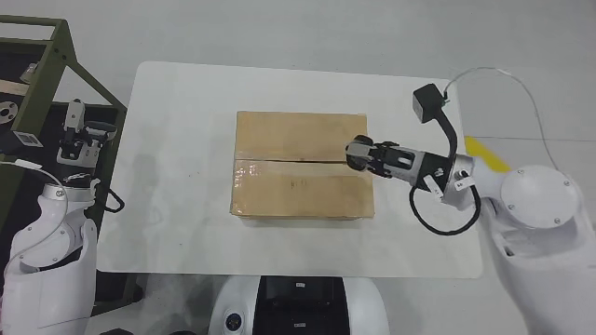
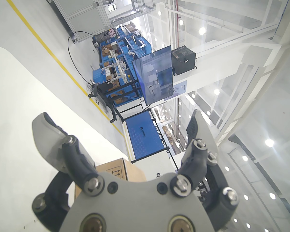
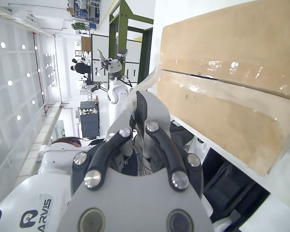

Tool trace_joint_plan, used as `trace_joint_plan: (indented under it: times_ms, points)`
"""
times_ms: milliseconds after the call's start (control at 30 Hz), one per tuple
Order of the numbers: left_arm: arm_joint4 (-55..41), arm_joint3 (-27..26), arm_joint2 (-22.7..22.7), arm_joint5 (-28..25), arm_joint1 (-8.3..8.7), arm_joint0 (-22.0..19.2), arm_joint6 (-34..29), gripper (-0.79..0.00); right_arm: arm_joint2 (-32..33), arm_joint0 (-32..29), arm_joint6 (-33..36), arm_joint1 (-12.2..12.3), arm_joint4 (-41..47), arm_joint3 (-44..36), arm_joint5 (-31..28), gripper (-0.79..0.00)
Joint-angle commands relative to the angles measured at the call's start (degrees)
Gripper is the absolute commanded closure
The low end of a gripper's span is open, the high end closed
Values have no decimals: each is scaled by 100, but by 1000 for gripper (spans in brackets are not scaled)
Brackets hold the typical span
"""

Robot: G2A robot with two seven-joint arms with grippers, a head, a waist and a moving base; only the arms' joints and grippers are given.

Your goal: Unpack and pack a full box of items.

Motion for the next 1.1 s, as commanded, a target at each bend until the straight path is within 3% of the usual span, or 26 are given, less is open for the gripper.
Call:
trace_joint_plan:
  times_ms: [0,400,1067]
  points:
    - [0,0,0,0,0,0,0,-785,20,-70,21,14,22,53,45,0]
    - [0,0,0,0,0,0,0,-785,175,-463,193,107,127,433,49,0]
    - [0,0,0,0,0,0,0,-785,199,-623,343,227,269,1211,151,0]
